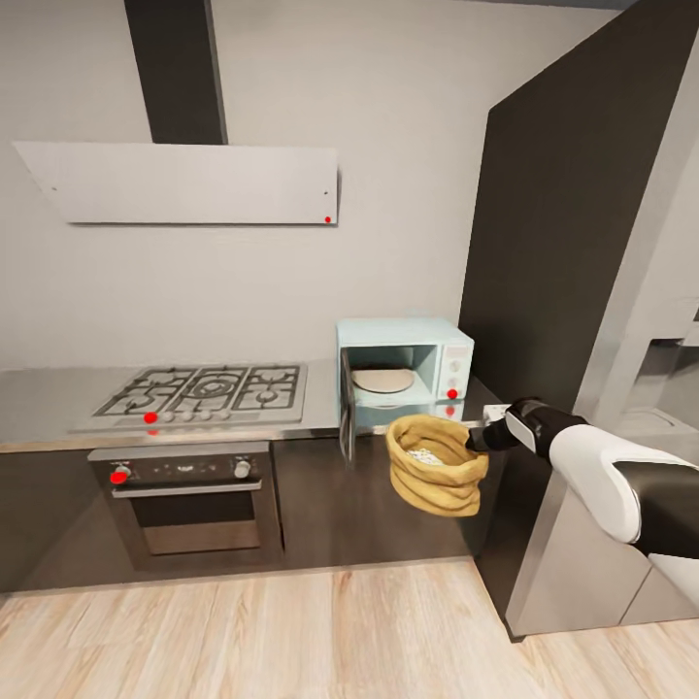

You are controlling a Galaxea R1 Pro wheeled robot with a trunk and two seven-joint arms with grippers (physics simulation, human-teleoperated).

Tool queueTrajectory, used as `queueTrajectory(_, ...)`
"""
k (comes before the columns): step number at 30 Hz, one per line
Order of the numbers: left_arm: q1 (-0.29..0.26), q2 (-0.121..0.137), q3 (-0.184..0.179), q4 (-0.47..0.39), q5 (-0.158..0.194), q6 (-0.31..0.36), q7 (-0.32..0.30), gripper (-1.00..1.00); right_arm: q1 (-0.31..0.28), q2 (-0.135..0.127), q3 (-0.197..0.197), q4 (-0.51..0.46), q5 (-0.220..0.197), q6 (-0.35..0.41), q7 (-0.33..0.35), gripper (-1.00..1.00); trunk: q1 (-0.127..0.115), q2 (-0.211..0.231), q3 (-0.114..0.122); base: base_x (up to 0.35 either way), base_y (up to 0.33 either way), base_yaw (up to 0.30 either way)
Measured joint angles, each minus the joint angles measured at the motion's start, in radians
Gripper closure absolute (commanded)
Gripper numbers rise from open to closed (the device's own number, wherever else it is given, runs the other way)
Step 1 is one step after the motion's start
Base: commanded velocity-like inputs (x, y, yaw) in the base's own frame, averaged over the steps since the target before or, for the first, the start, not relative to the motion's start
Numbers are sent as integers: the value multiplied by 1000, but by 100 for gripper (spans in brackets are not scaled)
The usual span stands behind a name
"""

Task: In the kitchen, take the popcorn bag from the countertop, put it into the microwave, and heat it until the popcorn is cooked so the cooked popcorn ends up inside the bag.

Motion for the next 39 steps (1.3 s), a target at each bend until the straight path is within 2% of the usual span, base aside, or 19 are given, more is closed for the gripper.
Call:
queueTrajectory(9,0,-1,0,0,0,0,0,-100,0,-4,-2,-3,0,3,12,100,0,0,0,0,0,0)
queueTrajectory(13,0,-1,0,0,0,0,0,-100,0,-3,-4,-14,0,62,12,100,0,0,0,0,0,0)
queueTrajectory(20,0,-1,2,0,0,0,0,-100,0,3,-4,-15,2,98,1,100,0,0,0,0,0,0)
queueTrajectory(22,0,-1,3,0,0,0,0,-100,-1,5,-6,-34,1,157,0,100,0,0,0,0,0,0)
queueTrajectory(27,0,-2,2,0,0,0,0,-100,-1,8,-9,-234,-1,381,-1,100,0,0,0,0,0,0)
queueTrajectory(29,0,-2,2,0,0,0,0,-100,-1,9,-8,-284,-1,443,-2,100,0,0,0,0,0,0)
queueTrajectory(32,0,-1,1,0,0,0,0,-100,-1,9,-7,-306,1,476,-3,100,0,0,0,0,0,0)
queueTrajectory(36,0,-1,0,0,0,0,0,-100,-1,8,-8,-323,1,477,-4,100,0,0,0,0,0,0)
queueTrajectory(39,0,-1,0,0,0,0,0,-100,-1,14,-8,-375,1,476,-29,100,0,0,0,0,0,0)
